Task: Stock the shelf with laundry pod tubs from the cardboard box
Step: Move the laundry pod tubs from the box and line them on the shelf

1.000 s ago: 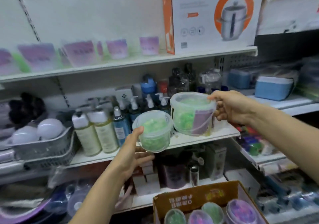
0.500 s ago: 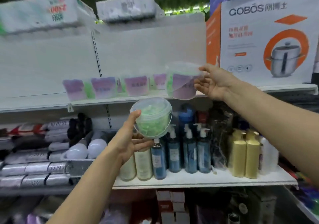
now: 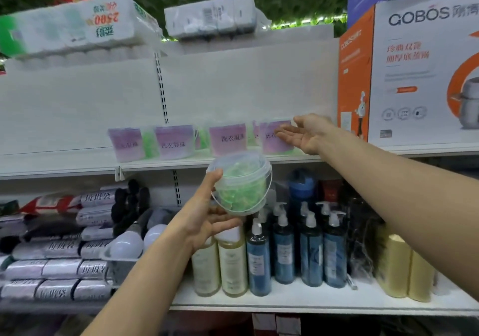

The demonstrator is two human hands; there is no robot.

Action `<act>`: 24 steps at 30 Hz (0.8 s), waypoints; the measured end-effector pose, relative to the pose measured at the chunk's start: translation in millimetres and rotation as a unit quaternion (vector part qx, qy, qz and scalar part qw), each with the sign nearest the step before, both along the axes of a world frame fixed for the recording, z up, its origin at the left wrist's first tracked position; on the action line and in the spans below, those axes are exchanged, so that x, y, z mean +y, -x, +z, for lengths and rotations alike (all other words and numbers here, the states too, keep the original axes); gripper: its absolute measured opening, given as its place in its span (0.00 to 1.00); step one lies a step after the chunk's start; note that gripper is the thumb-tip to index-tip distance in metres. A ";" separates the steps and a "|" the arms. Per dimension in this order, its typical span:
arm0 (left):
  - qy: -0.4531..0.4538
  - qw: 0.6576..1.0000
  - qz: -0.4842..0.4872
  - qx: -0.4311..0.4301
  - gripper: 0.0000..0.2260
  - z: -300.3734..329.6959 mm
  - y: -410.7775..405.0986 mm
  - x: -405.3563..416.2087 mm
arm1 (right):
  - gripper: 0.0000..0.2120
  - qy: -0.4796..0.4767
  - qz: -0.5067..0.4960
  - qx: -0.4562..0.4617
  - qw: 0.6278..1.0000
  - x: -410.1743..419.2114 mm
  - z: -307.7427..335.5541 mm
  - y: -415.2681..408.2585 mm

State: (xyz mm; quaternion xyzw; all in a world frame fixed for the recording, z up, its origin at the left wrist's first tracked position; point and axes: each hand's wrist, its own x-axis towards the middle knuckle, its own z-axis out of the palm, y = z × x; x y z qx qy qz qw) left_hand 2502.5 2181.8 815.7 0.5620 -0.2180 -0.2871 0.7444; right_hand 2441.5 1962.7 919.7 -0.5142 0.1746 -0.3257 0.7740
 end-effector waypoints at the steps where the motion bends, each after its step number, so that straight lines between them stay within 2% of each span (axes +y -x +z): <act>1: -0.003 1.000 -0.005 0.000 0.22 -0.6 -1.5 -1.1 | 0.17 0.015 0.010 0.021 1.000 0.8 0.0 3.4; 3: -0.012 1.000 -0.011 0.000 0.24 -2.2 -3.9 -3.3 | 0.20 0.089 0.009 0.107 0.990 3.0 -3.8 13.9; 5: -0.018 1.000 -0.017 -0.005 0.26 -3.9 -5.4 -4.6 | 0.20 0.201 -0.022 0.188 0.961 5.3 -13.2 25.0; 7: -0.022 0.999 -0.025 -0.013 0.27 -4.5 -6.7 -6.8 | 0.17 0.334 -0.055 0.200 0.919 2.3 -26.9 34.5; 8: -0.025 0.999 -0.028 -0.015 0.26 -4.0 -6.6 -9.0 | 0.19 0.420 -0.063 0.195 0.884 -1.7 -35.0 40.4; 9: -0.032 0.999 -0.032 -0.018 0.26 -2.9 -6.7 -11.5 | 0.25 0.518 -0.055 0.190 0.832 -6.3 -42.4 48.0; 11: -0.049 0.998 -0.043 -0.026 0.25 0.7 -5.7 -18.4 | 0.38 0.685 0.004 0.192 0.703 -16.5 -53.0 65.4; 12: -0.054 0.997 -0.051 -0.029 0.26 3.0 -4.7 -23.3 | 0.44 0.734 0.037 0.188 0.652 -20.1 -55.8 73.2; 13: -0.057 0.996 -0.063 -0.030 0.27 5.4 -3.3 -28.8 | 0.47 0.757 0.063 0.176 0.626 -22.1 -57.3 80.6; 15: -0.060 0.993 -0.094 -0.029 0.27 10.8 3.1 -40.4 | 0.48 0.757 0.070 0.134 0.636 -25.7 -57.7 91.4; 18: -0.067 0.988 -0.135 -0.030 0.28 17.2 14.9 -56.6 | 0.44 0.747 0.020 0.080 0.659 -30.7 -52.2 106.3; 22: -0.076 0.980 -0.183 -0.027 0.29 21.9 21.6 -72.0 | 0.44 0.766 0.019 0.059 0.640 -35.2 -46.4 128.1; 24: -0.077 0.976 -0.200 -0.032 0.31 25.5 23.6 -78.8 | 0.44 0.765 0.025 0.048 0.642 -35.8 -43.4 136.7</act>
